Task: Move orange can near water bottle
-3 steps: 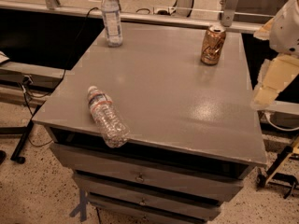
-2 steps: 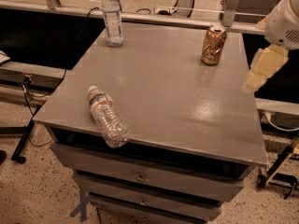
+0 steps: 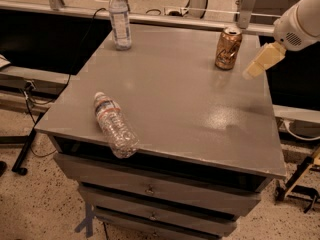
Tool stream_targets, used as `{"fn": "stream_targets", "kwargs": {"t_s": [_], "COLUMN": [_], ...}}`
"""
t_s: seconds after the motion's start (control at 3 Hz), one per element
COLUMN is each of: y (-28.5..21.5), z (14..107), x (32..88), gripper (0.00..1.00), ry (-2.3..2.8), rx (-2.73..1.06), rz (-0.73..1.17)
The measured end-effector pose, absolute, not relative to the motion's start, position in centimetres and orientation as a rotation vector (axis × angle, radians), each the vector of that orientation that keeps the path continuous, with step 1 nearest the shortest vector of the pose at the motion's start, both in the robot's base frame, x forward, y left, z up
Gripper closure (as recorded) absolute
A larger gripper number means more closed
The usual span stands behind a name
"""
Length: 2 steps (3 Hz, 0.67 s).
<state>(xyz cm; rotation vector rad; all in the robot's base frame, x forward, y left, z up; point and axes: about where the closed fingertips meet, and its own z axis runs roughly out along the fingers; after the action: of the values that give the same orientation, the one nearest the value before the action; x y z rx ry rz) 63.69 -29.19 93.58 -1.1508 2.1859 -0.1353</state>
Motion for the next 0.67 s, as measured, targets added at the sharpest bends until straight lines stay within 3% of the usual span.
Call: {"fn": "stream_targets", "kwargs": {"t_s": [0.67], "y": [-28.7], "z": [90.3], "x": [71.9], "gripper": [0.00], "ry": [2.078], "rx": [-0.902], "rz": [0.005]}}
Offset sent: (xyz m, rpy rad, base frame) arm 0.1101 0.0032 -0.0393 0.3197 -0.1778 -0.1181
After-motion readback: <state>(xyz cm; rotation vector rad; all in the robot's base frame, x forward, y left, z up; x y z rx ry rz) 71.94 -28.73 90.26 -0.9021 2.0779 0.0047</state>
